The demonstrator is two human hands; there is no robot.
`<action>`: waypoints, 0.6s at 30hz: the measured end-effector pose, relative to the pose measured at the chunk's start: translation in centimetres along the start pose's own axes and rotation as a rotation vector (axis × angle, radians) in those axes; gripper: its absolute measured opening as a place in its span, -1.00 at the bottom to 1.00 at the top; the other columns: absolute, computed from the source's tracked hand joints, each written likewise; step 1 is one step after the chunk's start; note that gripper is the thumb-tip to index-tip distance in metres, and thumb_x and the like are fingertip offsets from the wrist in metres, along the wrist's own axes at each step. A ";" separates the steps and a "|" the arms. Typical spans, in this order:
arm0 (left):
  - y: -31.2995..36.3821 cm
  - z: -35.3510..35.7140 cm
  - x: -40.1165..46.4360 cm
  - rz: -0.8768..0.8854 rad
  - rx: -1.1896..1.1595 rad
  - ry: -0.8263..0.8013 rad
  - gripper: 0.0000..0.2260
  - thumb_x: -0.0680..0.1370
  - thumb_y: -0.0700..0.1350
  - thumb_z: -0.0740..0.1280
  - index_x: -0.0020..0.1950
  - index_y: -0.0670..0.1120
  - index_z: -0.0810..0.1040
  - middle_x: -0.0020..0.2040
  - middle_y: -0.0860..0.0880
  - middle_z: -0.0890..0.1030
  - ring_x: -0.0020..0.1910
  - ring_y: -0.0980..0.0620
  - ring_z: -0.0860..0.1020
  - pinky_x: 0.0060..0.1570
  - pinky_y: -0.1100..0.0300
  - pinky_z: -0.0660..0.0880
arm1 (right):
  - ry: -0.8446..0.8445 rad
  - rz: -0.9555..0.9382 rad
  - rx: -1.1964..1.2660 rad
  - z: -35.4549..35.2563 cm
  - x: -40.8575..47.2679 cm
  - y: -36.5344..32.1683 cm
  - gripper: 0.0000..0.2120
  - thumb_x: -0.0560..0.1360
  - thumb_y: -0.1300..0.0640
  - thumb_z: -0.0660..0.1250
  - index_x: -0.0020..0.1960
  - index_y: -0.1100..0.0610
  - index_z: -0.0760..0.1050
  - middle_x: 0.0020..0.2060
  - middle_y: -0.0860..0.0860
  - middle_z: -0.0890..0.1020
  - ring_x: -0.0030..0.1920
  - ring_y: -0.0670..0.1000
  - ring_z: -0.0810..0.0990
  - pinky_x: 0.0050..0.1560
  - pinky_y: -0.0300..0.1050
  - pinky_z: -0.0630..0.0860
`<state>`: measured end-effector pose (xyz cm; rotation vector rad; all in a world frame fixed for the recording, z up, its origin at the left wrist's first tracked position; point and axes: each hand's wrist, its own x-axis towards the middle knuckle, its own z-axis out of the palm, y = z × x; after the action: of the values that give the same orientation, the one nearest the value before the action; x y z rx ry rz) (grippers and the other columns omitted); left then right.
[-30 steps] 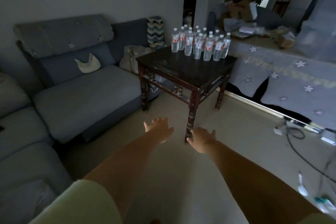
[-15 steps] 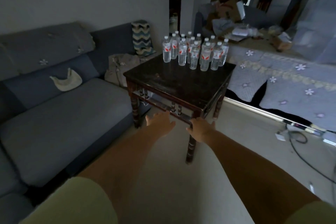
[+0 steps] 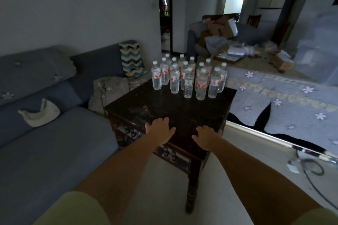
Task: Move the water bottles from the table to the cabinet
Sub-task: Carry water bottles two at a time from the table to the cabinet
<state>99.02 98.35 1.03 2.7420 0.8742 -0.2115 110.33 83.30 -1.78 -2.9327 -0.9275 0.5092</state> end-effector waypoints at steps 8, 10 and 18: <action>1.6 -0.6 9.9 0.071 -0.010 -0.041 -0.43 0.60 0.21 0.10 0.54 -0.02 0.12 0.49 -0.08 0.27 0.46 -0.13 0.26 0.40 -0.27 0.11 | -0.041 0.019 -0.032 -3.2 8.4 0.1 -0.53 0.63 -0.15 0.04 0.46 0.05 0.26 0.42 0.10 0.34 0.43 0.16 0.31 0.46 0.33 0.09; 1.5 -1.0 12.7 0.088 -0.012 -0.044 -0.43 0.60 0.21 0.10 0.54 -0.02 0.12 0.49 -0.07 0.27 0.46 -0.12 0.26 0.41 -0.26 0.12 | -0.042 0.021 -0.027 -3.7 10.6 -0.2 -0.53 0.64 -0.14 0.04 0.46 0.05 0.26 0.42 0.09 0.34 0.42 0.15 0.31 0.45 0.33 0.10; 0.1 -3.0 25.4 0.220 -0.013 -0.069 -0.42 0.61 0.21 0.09 0.55 -0.02 0.09 0.51 -0.08 0.23 0.48 -0.12 0.22 0.43 -0.22 0.09 | -0.035 0.152 0.040 -5.7 20.6 -0.8 -0.50 0.63 -0.16 0.05 0.49 0.05 0.21 0.44 0.09 0.32 0.43 0.16 0.31 0.44 0.34 0.11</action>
<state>119.83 113.07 -1.52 2.7729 0.5487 -0.2547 127.53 95.99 -2.50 -2.9820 -0.6914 0.5801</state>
